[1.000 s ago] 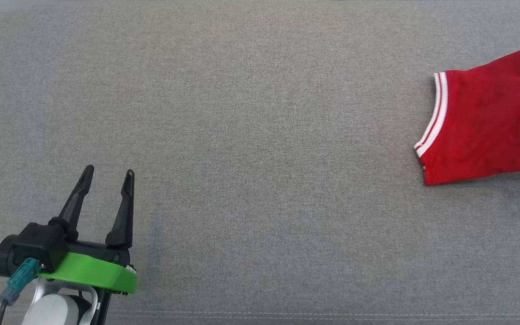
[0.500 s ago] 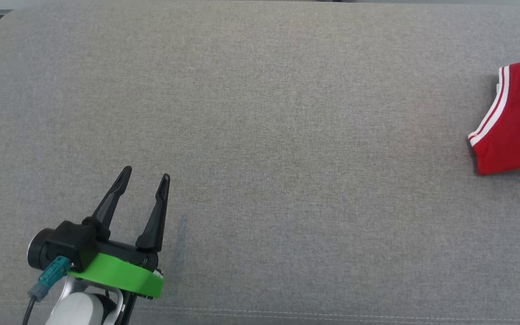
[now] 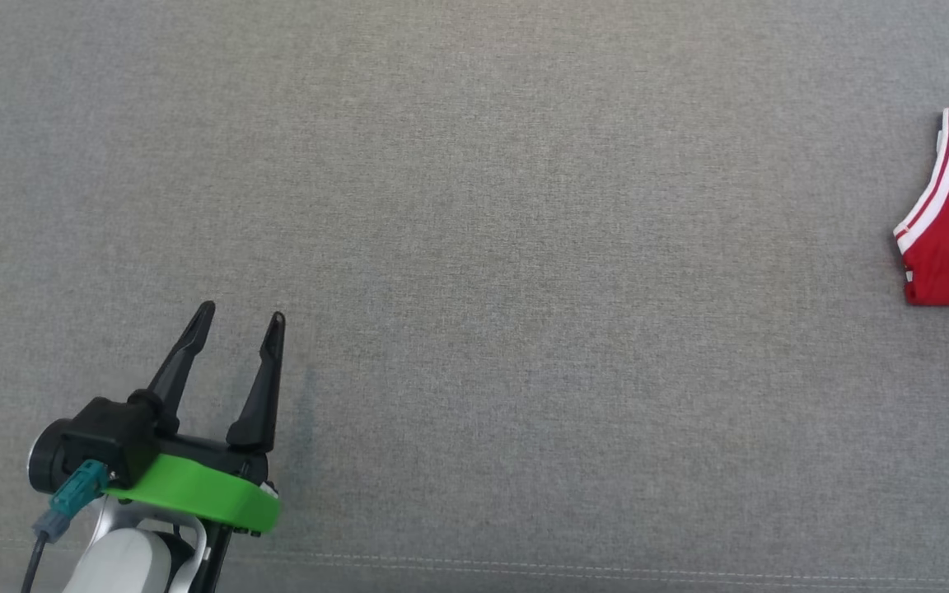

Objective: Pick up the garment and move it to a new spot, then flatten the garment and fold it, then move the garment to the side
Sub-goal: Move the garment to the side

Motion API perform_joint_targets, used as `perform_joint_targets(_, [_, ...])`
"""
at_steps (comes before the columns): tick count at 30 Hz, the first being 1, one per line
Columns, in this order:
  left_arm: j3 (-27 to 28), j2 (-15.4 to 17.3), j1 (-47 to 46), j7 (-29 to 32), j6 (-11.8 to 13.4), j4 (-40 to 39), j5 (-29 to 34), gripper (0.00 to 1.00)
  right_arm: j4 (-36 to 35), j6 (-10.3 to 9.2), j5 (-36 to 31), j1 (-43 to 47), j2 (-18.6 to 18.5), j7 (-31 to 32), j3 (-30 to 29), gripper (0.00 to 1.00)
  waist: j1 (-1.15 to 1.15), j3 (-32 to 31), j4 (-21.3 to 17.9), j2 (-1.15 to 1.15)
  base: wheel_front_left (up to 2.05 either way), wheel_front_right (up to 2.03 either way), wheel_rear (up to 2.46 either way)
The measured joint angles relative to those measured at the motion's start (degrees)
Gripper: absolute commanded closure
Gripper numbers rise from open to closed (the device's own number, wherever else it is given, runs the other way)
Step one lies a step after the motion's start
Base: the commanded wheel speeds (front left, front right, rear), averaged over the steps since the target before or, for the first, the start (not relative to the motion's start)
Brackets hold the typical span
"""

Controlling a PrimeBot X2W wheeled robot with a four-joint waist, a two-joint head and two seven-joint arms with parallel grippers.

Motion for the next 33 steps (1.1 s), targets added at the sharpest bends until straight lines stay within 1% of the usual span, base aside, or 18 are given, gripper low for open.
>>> perform_joint_targets(4, [1.5, 0.1, 0.0, 0.0, 0.4, 0.3, 0.0, 0.00, 1.4, -0.02, -1.5, 1.6, 0.0, -3.2, -1.7, 0.00, 0.00, 0.0, -1.0, 0.00, 0.00, 0.00, 0.00])
perform_joint_targets(8, [3.2, 0.1, 0.1, -0.1, 1.0, 0.6, -1.1, 0.00, 1.1, -0.10, -2.7, 1.7, 1.3, -7.0, -1.9, 0.00, 0.00, -0.2, -2.4, 0.00, 0.00, 0.00, 0.00])
perform_joint_targets(14, [3.6, 0.1, 0.1, -0.3, 1.2, 1.4, -1.4, 0.00, -3.5, -0.09, -5.9, 1.7, 2.4, -13.8, 0.0, 0.00, 0.00, -1.6, -4.8, 0.00, 0.00, 0.00, 0.00])
perform_joint_targets(18, [3.6, -0.1, 0.2, -0.3, 1.2, 2.2, -1.4, 0.00, -7.3, 0.40, -7.5, 1.7, 4.3, -17.9, 2.5, 0.00, 0.00, -3.3, -6.0, 0.00, 0.00, 0.00, 0.00])
perform_joint_targets(20, [3.5, -0.4, 0.4, -0.4, 1.2, 2.7, -1.4, 0.00, -8.9, 1.08, -8.2, 2.0, 5.3, -20.0, 3.8, 0.00, 0.00, -4.4, -6.5, 0.00, 0.00, 0.00, 0.00])
perform_joint_targets(21, [3.4, -0.6, 0.5, -0.5, 1.2, 3.2, -1.4, 0.00, -9.8, 1.11, -8.4, 2.6, 5.7, -20.9, 4.2, 0.00, 0.00, -5.0, -6.7, 0.00, 0.00, 0.00, 0.00])
perform_joint_targets(25, [3.4, -1.2, 2.1, -0.5, 2.0, 5.3, -1.4, 0.00, -12.3, 1.02, -8.8, 6.1, 8.7, -25.2, 5.2, 0.00, 0.00, -7.3, -7.4, 0.00, 0.00, 0.00, 0.00])
perform_joint_targets(28, [3.5, -1.1, 3.5, -0.5, 2.7, 7.3, -1.2, 0.00, -13.7, 0.88, -8.8, 9.9, 11.9, -28.1, 5.5, 0.00, 0.00, -9.1, -7.6, 0.00, 0.00, 0.00, 0.00])
perform_joint_targets(29, [3.6, -1.1, 3.9, -0.5, 2.9, 7.7, -1.2, 0.00, -14.1, 0.46, -8.7, 11.4, 13.2, -29.1, 5.3, 0.00, 0.00, -9.7, -7.6, 0.00, 0.00, 0.00, 0.00])
perform_joint_targets(30, [3.8, -1.0, 4.6, -0.4, 3.4, 8.3, -0.5, 0.00, -14.8, 0.10, -8.7, 14.4, 15.5, -31.4, 5.1, 0.00, 0.00, -10.8, -7.6, 0.00, 0.00, 0.00, 0.00])
perform_joint_targets(33, [5.1, -0.7, 5.6, -0.4, 4.1, 9.1, 0.2, 0.00, -15.1, -0.02, -9.6, 19.2, 18.1, -34.0, 5.6, 0.00, 0.00, -12.1, -7.3, 0.00, 0.00, 0.00, 0.00])
